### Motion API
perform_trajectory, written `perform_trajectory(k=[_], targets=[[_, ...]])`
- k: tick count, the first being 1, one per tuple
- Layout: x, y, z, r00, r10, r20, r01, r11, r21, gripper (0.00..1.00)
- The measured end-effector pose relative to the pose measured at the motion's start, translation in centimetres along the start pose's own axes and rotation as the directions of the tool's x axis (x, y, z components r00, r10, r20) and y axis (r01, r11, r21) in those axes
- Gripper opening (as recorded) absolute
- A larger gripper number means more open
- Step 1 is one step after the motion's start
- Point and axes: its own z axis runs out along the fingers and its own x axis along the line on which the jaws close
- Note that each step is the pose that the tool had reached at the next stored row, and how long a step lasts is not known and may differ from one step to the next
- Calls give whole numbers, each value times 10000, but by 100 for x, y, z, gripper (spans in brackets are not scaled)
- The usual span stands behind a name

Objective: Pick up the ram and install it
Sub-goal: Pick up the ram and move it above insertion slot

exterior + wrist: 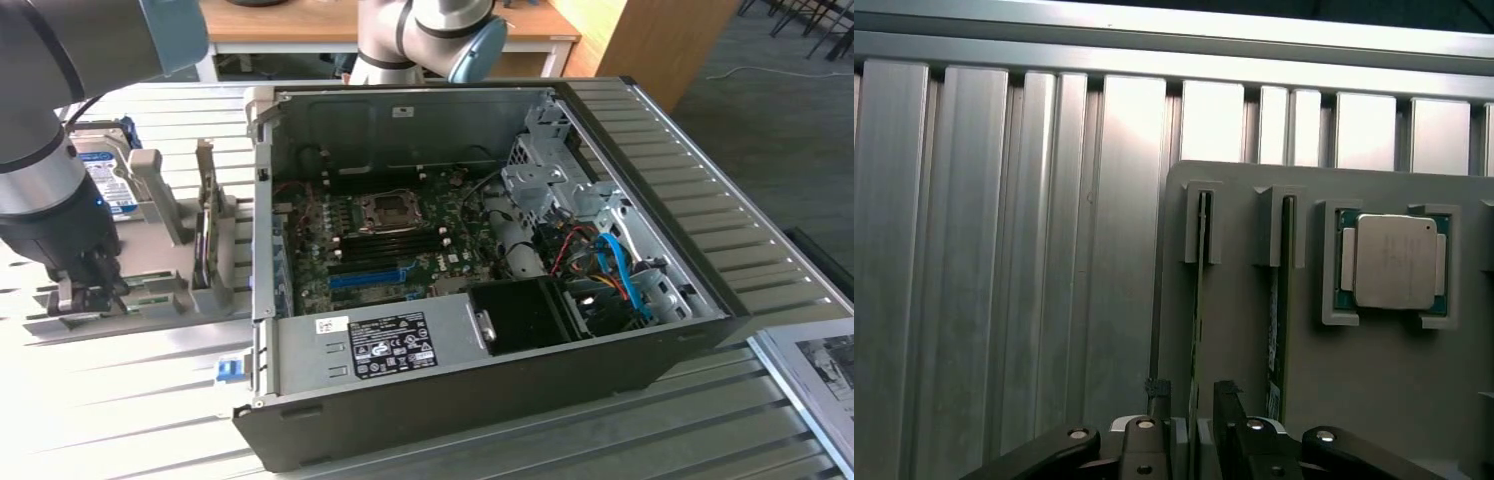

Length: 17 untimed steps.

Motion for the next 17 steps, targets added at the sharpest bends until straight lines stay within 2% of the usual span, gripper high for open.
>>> perform_trajectory(k=[14,17], targets=[[1,-2,21,10000,0,8,0,10000,0,31],[2,-29,20,10000,-2,9,2,10000,0,31]])
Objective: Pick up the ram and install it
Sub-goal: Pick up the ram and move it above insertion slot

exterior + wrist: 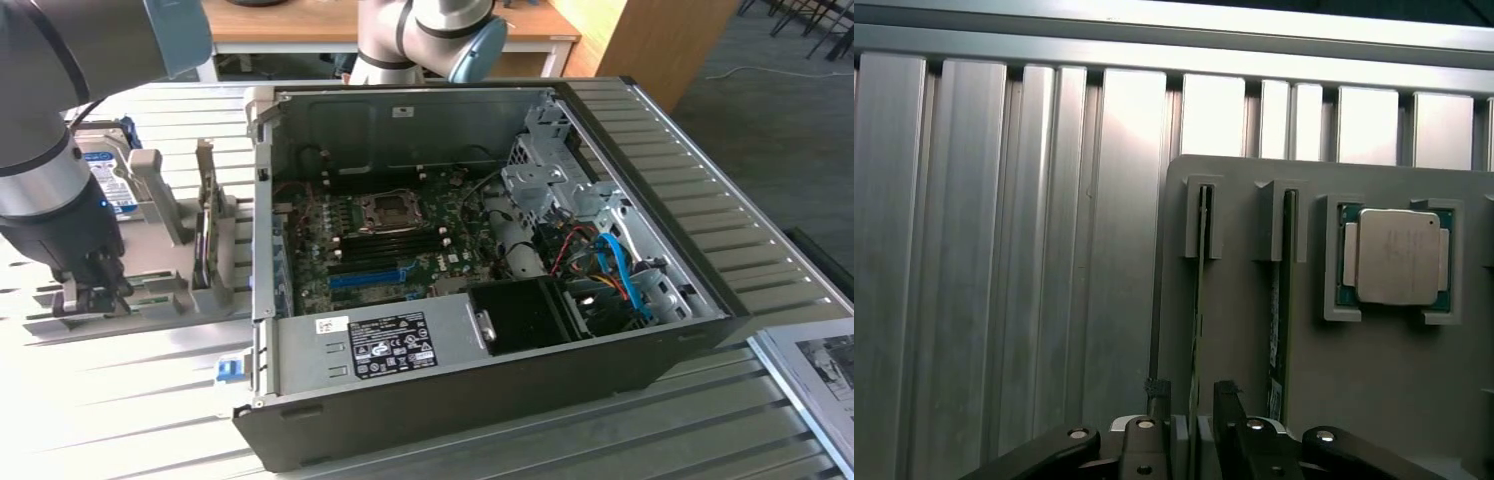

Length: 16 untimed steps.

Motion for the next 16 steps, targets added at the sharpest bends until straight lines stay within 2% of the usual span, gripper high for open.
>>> perform_trajectory(k=[16], targets=[[-13,-22,1,10000,1,0,-1,10000,0,31]])
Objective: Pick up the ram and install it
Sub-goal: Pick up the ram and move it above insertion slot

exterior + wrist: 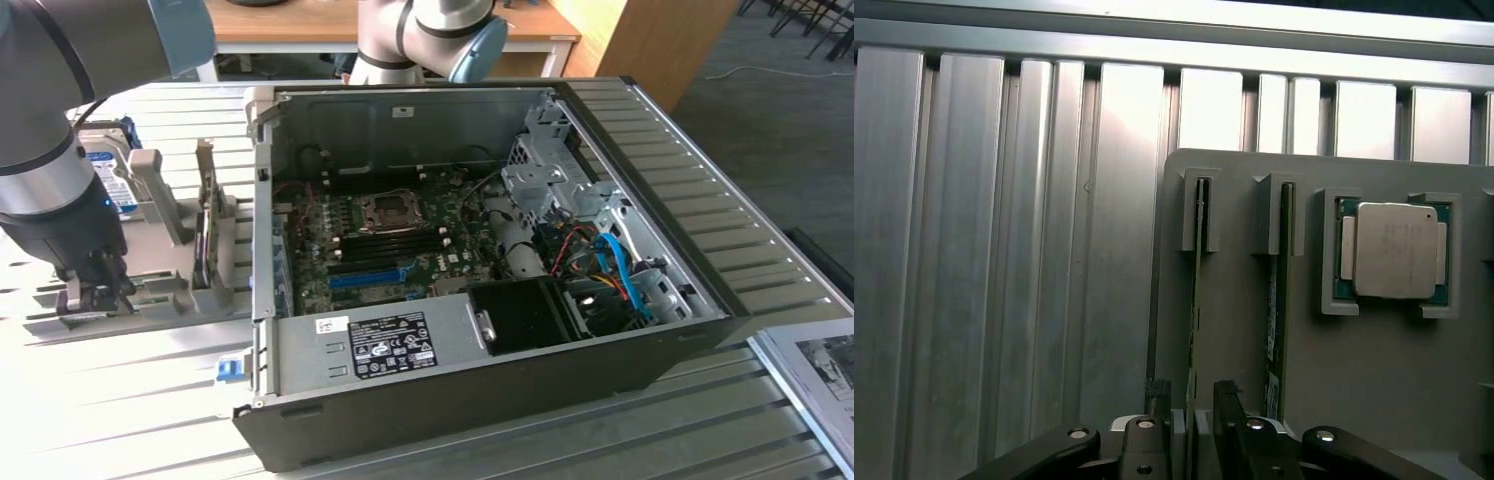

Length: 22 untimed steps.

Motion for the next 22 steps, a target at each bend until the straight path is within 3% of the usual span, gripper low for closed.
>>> perform_trajectory(k=[16,18,19,22], targets=[[0,-1,15,10000,0,0,0,10000,0,31],[0,-1,15,10000,0,0,0,10000,1,29],[0,0,15,10000,1,0,-1,10000,0,23],[0,-1,15,10000,0,0,0,10000,0,23]])
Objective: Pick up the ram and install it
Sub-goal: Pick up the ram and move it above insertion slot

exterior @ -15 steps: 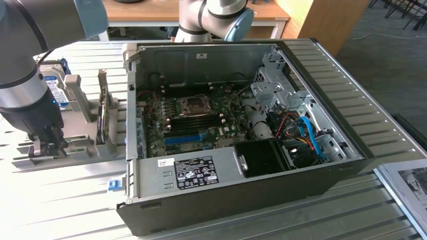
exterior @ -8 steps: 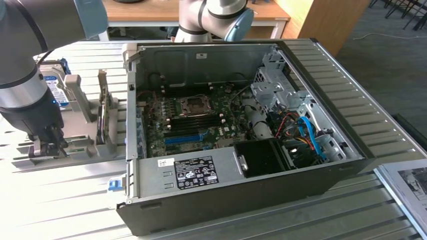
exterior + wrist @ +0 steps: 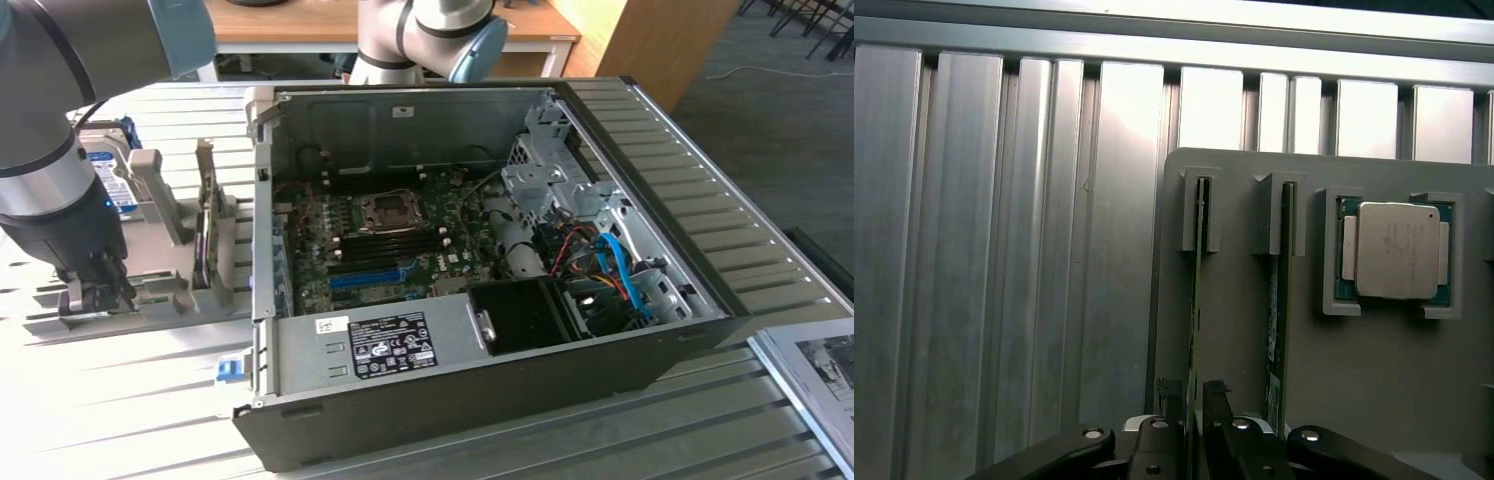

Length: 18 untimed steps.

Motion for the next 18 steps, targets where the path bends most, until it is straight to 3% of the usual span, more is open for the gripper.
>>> perform_trajectory(k=[18], targets=[[-12,-1,14,10000,0,0,0,10000,-1,23]])
